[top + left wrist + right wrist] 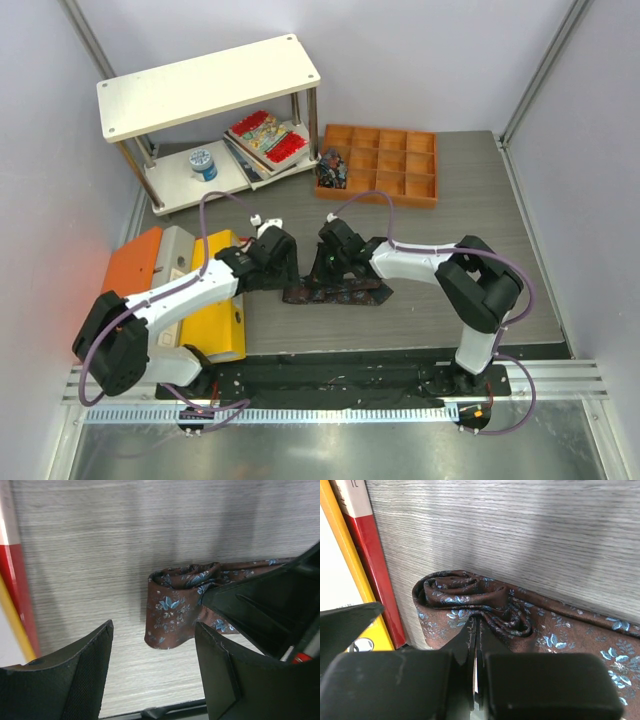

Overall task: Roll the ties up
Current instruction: Roll the tie at the center of the board.

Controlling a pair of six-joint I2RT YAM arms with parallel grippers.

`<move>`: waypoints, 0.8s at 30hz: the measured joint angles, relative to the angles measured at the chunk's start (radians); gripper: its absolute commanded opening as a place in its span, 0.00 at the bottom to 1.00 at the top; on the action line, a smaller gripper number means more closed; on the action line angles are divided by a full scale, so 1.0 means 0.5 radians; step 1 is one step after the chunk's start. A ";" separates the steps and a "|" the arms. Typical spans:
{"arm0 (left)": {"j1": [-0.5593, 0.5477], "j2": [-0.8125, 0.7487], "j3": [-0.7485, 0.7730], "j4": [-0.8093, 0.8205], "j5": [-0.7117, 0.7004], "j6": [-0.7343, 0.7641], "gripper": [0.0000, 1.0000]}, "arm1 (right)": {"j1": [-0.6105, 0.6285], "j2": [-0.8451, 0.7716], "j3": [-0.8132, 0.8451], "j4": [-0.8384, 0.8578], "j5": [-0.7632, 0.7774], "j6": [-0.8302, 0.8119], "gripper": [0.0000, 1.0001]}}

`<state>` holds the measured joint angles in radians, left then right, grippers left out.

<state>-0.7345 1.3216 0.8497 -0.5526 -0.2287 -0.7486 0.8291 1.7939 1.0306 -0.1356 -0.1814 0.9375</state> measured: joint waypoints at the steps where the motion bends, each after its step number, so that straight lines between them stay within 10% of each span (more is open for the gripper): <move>1: 0.001 0.012 -0.024 0.035 0.011 -0.002 0.66 | 0.000 0.000 -0.008 0.015 0.003 0.000 0.03; 12: 0.000 0.185 -0.156 0.308 0.072 -0.003 0.58 | -0.009 -0.001 -0.100 0.159 -0.003 0.002 0.02; 24: 0.001 0.280 -0.189 0.552 0.131 -0.010 0.04 | -0.019 -0.002 -0.145 0.255 -0.009 0.010 0.02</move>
<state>-0.7341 1.4616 0.7551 -0.2764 -0.1631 -0.7536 0.8196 1.7931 0.9581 -0.0082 -0.1860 0.9424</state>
